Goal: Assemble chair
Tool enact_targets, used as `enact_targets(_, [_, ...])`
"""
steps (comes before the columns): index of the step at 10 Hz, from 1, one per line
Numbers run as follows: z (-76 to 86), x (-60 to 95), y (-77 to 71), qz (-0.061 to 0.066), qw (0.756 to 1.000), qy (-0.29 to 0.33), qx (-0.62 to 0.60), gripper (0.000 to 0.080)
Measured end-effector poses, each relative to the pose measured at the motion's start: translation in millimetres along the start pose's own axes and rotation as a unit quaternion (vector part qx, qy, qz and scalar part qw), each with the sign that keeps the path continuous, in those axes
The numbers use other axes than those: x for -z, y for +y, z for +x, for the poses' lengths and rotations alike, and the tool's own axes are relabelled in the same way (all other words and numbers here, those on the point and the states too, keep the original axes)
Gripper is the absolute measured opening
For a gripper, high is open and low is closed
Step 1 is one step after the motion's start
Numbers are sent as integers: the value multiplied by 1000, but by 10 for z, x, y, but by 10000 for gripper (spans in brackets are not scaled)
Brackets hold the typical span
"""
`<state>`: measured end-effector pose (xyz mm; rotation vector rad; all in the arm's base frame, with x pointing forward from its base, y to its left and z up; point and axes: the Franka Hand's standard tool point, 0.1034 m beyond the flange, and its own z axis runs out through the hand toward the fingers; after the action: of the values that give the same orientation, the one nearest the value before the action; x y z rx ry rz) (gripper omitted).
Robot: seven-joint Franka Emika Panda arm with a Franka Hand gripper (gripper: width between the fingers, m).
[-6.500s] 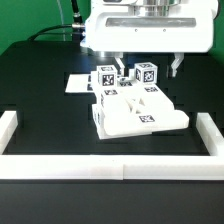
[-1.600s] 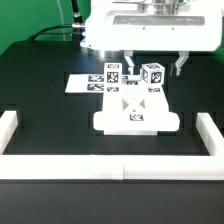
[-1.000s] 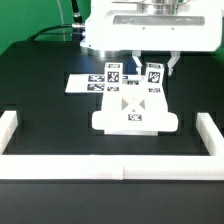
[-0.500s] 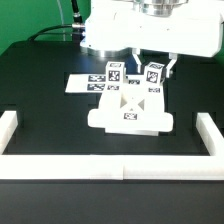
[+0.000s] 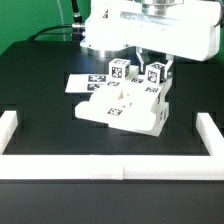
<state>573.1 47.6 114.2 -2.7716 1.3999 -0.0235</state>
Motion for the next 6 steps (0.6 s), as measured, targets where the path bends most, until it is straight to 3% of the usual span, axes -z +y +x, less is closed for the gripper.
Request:
enact_targets(3, [-15,-1,-11,3,997,-3,-72,287])
enact_targets(4, [-17,-4,-10,2,997,-4,-72,394])
enact_targets(5, [-17,-4,-10,2,998,-4,-69,394])
enact_targets(6, [-21,0,-12,1,999,-4,-43,576])
